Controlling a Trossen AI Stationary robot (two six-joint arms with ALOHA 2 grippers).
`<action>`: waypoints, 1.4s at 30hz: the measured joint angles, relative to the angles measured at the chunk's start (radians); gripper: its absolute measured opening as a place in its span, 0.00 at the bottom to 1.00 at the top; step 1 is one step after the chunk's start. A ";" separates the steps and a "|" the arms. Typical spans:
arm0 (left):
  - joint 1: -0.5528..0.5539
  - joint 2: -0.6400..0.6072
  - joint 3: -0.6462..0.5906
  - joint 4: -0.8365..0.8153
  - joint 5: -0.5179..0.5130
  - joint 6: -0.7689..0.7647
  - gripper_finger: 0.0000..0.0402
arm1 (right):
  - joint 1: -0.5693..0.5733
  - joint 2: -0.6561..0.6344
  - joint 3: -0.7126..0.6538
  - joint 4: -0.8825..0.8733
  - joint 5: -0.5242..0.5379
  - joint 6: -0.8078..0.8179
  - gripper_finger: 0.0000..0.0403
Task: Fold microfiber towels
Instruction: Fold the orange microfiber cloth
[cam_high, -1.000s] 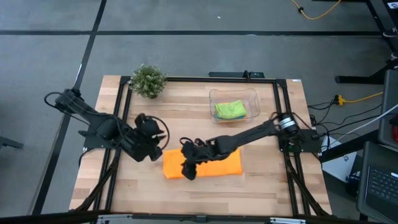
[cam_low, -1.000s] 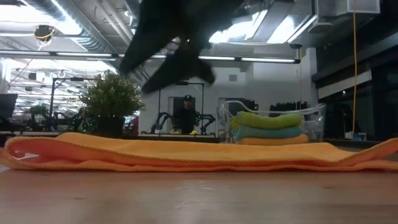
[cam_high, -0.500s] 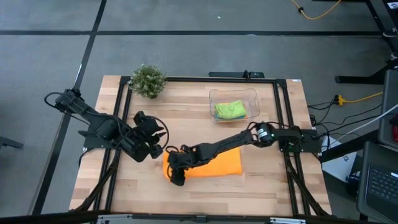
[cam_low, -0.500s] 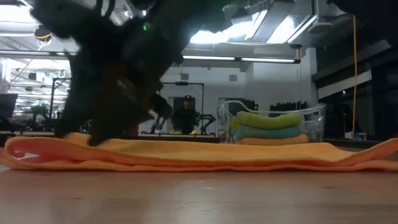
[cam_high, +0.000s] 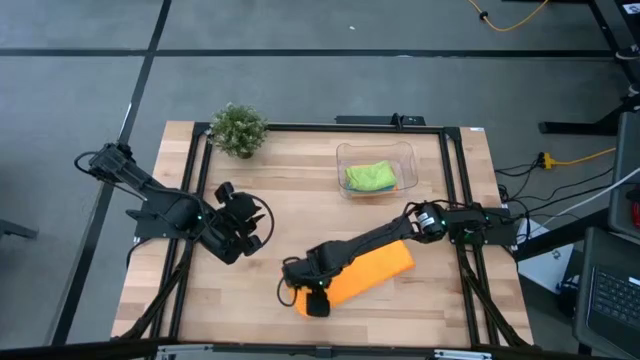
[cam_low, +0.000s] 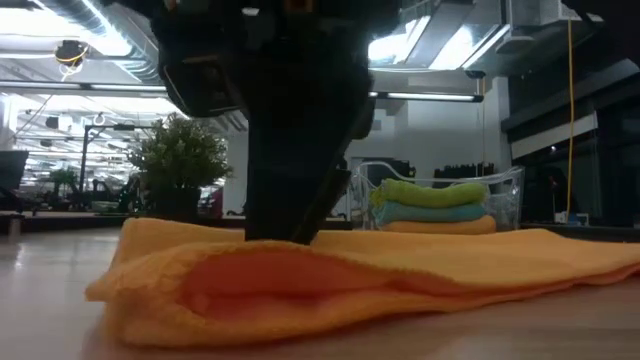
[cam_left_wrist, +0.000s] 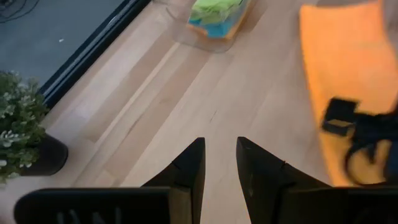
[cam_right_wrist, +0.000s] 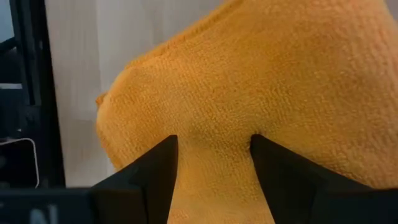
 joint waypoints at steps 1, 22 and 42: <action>0.000 0.000 -0.014 0.000 0.001 -0.004 0.21 | 0.004 -0.004 0.000 0.001 0.005 0.004 0.52; 0.000 -0.003 -0.076 0.035 0.076 -0.129 0.21 | -0.004 -0.221 0.273 -0.698 0.218 0.156 0.52; 0.000 -0.003 -0.076 0.034 0.076 -0.124 0.21 | 0.076 -0.844 -0.732 -0.345 0.294 0.671 0.52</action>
